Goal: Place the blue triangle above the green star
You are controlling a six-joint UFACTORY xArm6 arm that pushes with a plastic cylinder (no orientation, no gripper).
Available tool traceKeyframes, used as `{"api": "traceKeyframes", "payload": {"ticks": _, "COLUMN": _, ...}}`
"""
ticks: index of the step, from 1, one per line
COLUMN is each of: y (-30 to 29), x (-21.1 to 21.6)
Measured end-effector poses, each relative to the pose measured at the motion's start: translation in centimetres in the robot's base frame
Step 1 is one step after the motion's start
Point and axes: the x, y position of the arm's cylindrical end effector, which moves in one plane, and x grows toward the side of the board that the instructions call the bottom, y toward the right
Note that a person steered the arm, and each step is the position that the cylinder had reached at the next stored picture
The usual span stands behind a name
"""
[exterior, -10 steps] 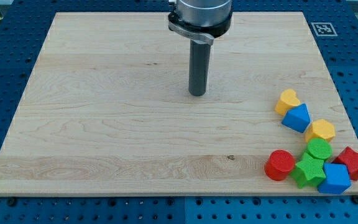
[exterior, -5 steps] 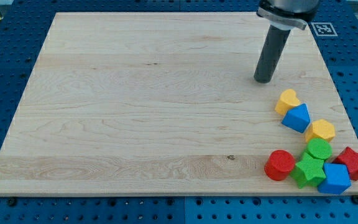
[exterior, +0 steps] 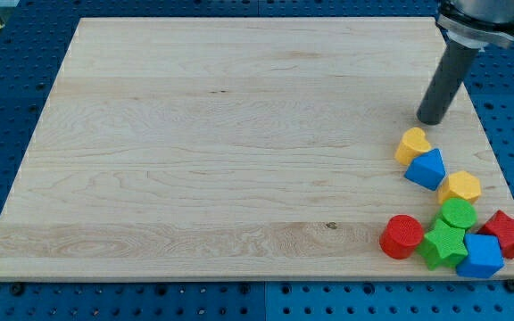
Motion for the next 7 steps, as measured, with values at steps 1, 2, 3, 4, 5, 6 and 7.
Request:
{"api": "traceKeyframes", "payload": {"ticks": 1, "y": -0.2, "x": 2.6}}
{"api": "traceKeyframes", "payload": {"ticks": 2, "y": -1.3, "x": 5.3}}
{"api": "traceKeyframes", "payload": {"ticks": 3, "y": -1.8, "x": 5.7}}
{"api": "traceKeyframes", "payload": {"ticks": 4, "y": -1.9, "x": 5.7}}
{"api": "traceKeyframes", "payload": {"ticks": 5, "y": -1.9, "x": 6.3}}
{"api": "traceKeyframes", "payload": {"ticks": 6, "y": -1.9, "x": 8.6}}
{"api": "traceKeyframes", "payload": {"ticks": 7, "y": -1.9, "x": 11.9}}
